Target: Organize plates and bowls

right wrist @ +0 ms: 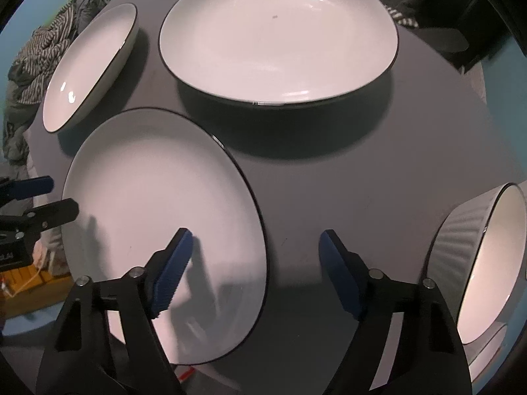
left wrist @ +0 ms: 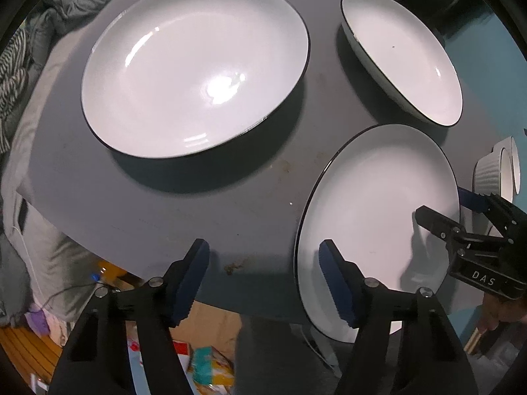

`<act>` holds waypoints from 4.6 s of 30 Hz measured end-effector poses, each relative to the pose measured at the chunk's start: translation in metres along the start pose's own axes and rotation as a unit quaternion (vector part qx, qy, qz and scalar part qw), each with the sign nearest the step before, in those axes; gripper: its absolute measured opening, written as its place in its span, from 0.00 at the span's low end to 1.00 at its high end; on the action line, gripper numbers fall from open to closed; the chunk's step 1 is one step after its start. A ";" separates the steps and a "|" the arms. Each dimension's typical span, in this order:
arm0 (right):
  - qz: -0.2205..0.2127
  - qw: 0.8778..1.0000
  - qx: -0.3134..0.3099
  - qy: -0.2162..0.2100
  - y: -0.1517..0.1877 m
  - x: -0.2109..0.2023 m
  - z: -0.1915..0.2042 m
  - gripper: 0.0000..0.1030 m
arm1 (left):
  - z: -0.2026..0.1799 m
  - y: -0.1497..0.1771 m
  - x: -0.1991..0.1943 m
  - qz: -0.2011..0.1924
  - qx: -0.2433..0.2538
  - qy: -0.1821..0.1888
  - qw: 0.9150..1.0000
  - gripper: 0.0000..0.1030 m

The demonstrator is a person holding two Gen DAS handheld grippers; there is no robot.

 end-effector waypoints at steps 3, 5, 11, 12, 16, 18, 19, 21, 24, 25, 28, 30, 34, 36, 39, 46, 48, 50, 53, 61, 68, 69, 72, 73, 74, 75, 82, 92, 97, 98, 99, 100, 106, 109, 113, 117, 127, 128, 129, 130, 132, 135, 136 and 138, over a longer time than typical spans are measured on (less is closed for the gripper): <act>0.002 1.000 0.004 -0.009 0.002 -0.003 0.002 0.69 | 0.002 0.003 0.006 0.012 -0.004 0.013 1.000 0.53; 0.006 1.000 0.004 -0.009 0.003 -0.004 0.002 0.60 | 0.004 0.003 0.008 0.013 -0.012 0.023 1.000 0.52; 0.034 0.999 0.016 -0.034 0.008 -0.003 0.003 0.42 | 0.001 0.005 0.012 0.015 -0.019 0.046 0.999 0.42; 0.036 0.999 0.017 -0.036 0.008 -0.003 0.003 0.39 | 0.000 0.005 0.013 0.016 -0.015 0.047 0.999 0.41; 0.045 0.998 0.015 -0.044 0.010 -0.002 0.006 0.39 | -0.004 0.002 0.016 0.017 0.002 0.052 0.998 0.32; 0.049 0.998 0.013 -0.045 -0.006 0.000 0.005 0.38 | -0.007 0.004 0.019 0.020 0.006 0.057 0.998 0.29; 0.052 0.998 0.013 -0.044 -0.006 0.000 0.005 0.36 | -0.006 0.001 0.017 0.020 0.005 0.059 0.998 0.27; 0.059 0.997 0.021 -0.045 -0.007 0.002 0.006 0.26 | -0.006 0.001 0.019 0.020 0.005 0.063 0.998 0.26; 0.081 0.993 0.043 -0.072 -0.007 0.006 0.013 0.22 | -0.007 0.002 0.021 0.024 0.005 0.073 0.997 0.23; 0.082 0.993 0.043 -0.073 -0.007 0.007 0.015 0.22 | -0.007 0.002 0.022 0.025 0.005 0.077 0.997 0.22; 0.083 0.993 0.043 -0.076 -0.008 0.009 0.017 0.22 | -0.001 0.011 0.030 0.025 0.007 0.084 0.996 0.17; 0.087 0.992 0.043 -0.079 -0.009 0.013 0.022 0.20 | 0.000 0.013 0.031 0.026 0.008 0.088 0.996 0.16; 0.096 0.991 0.044 -0.086 -0.009 0.011 0.010 0.17 | 0.001 0.012 0.032 0.027 0.010 0.091 0.995 0.15; 0.097 0.990 0.046 -0.091 -0.004 0.005 -0.004 0.17 | 0.000 0.008 0.032 0.027 0.010 0.091 0.995 0.15; 0.103 0.989 0.056 -0.093 -0.005 0.006 -0.007 0.17 | -0.004 0.006 0.027 0.028 0.008 0.092 0.995 0.15; 0.106 0.988 0.063 -0.092 -0.006 0.008 -0.012 0.17 | -0.017 -0.002 0.020 0.037 0.012 0.091 0.995 0.15; 0.109 0.987 0.075 -0.091 -0.007 0.005 -0.014 0.17 | -0.016 -0.005 0.020 0.041 0.012 0.090 0.995 0.15; 0.112 0.986 0.085 -0.093 -0.007 0.004 -0.017 0.17 | -0.018 -0.008 0.019 0.043 0.017 0.087 0.995 0.15; 0.111 0.986 0.085 -0.095 -0.007 0.003 -0.018 0.17 | -0.020 -0.012 0.017 0.045 0.021 0.086 0.995 0.15; 0.110 0.984 0.096 -0.098 -0.011 -0.007 -0.027 0.17 | -0.023 -0.021 0.008 0.046 0.030 0.086 0.995 0.15; 0.105 0.985 0.095 -0.097 -0.018 -0.017 -0.033 0.16 | -0.029 -0.033 -0.007 0.035 0.039 0.092 0.994 0.15; 0.104 0.985 0.094 -0.096 -0.020 -0.019 -0.033 0.16 | -0.029 -0.035 -0.010 0.033 0.039 0.094 0.994 0.15; 0.100 0.986 0.097 -0.094 -0.027 -0.026 -0.036 0.16 | -0.030 -0.043 -0.015 0.027 0.045 0.093 0.994 0.15; 0.098 0.986 0.097 -0.093 -0.030 -0.027 -0.037 0.16 | -0.030 -0.046 -0.017 0.025 0.047 0.091 0.994 0.15; 0.096 0.986 0.097 -0.093 -0.032 -0.029 -0.037 0.16 | -0.030 -0.049 -0.018 0.023 0.049 0.090 0.994 0.15; 0.095 0.986 0.098 -0.093 -0.035 -0.030 -0.038 0.16 | -0.030 -0.053 -0.019 0.020 0.051 0.090 0.994 0.15; 0.086 0.986 0.105 -0.098 -0.057 -0.036 -0.048 0.15 | -0.030 -0.084 -0.023 0.010 0.059 0.090 0.994 0.15; 0.069 0.986 0.112 -0.099 -0.091 -0.042 -0.055 0.15 | -0.033 -0.129 -0.024 -0.002 0.065 0.076 0.995 0.15; 0.067 0.987 0.113 -0.097 -0.110 -0.042 -0.060 0.15 | -0.035 -0.149 -0.024 -0.004 0.072 0.066 0.995 0.16; 0.067 0.987 0.114 -0.097 -0.114 -0.042 -0.059 0.16 | -0.035 -0.154 -0.023 -0.004 0.073 0.063 0.995 0.16; 0.067 0.987 0.114 -0.096 -0.118 -0.042 -0.060 0.16 | -0.031 -0.158 -0.023 -0.004 0.075 0.061 0.995 0.16; 0.067 0.987 0.114 -0.095 -0.123 -0.042 -0.061 0.16 | -0.029 -0.162 -0.023 -0.003 0.076 0.059 0.995 0.17; 0.069 0.986 0.121 -0.091 -0.142 -0.034 -0.065 0.16 | -0.025 -0.188 -0.013 0.008 0.076 0.053 0.996 0.17; 0.071 0.985 0.128 -0.093 -0.149 -0.028 -0.068 0.16 | -0.027 -0.196 -0.009 0.011 0.078 0.046 0.996 0.18; 0.082 0.982 0.139 -0.095 -0.156 -0.020 -0.072 0.16 | -0.029 -0.205 -0.003 0.019 0.077 0.037 0.996 0.18; 0.093 0.982 0.140 -0.091 -0.160 -0.015 -0.074 0.16 | -0.031 -0.207 0.001 0.029 0.085 0.032 0.995 0.18; 0.107 0.979 0.146 -0.093 -0.162 -0.007 -0.075 0.17 | -0.031 -0.214 0.006 0.037 0.082 0.027 0.996 0.18; 0.108 0.979 0.146 -0.093 -0.164 -0.006 -0.076 0.17 | -0.031 -0.215 0.006 0.037 0.082 0.027 0.996 0.18; 0.108 0.979 0.147 -0.093 -0.165 -0.006 -0.077 0.16 | -0.031 -0.216 0.006 0.039 0.082 0.028 0.995 0.18; 0.110 0.978 0.151 -0.093 -0.166 -0.006 -0.077 0.16 | -0.031 -0.217 0.007 0.040 0.080 0.030 0.996 0.18; 0.116 0.976 0.161 -0.091 -0.167 -0.005 -0.079 0.16 | -0.030 -0.218 0.008 0.040 0.077 0.032 0.996 0.19; 0.126 0.971 0.177 -0.095 -0.168 -0.003 -0.080 0.17 | -0.029 -0.220 0.007 0.043 0.078 0.030 0.996 0.19; 0.128 0.971 0.179 -0.096 -0.167 -0.003 -0.082 0.17 | -0.029 -0.221 0.007 0.045 0.078 0.030 0.995 0.19; 0.133 0.969 0.185 -0.098 -0.168 -0.003 -0.082 0.17 | -0.029 -0.222 0.008 0.048 0.079 0.030 0.995 0.19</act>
Point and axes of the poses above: each gripper's, at about its wrist camera, not at the fingertips, and x roughly the way its jaws point, z to its left, y to its underside, the point moved 8 cm from there along x, roughly the way its jaws point, and after that the axes turned 13 degrees about x, right-handed, at the moved point
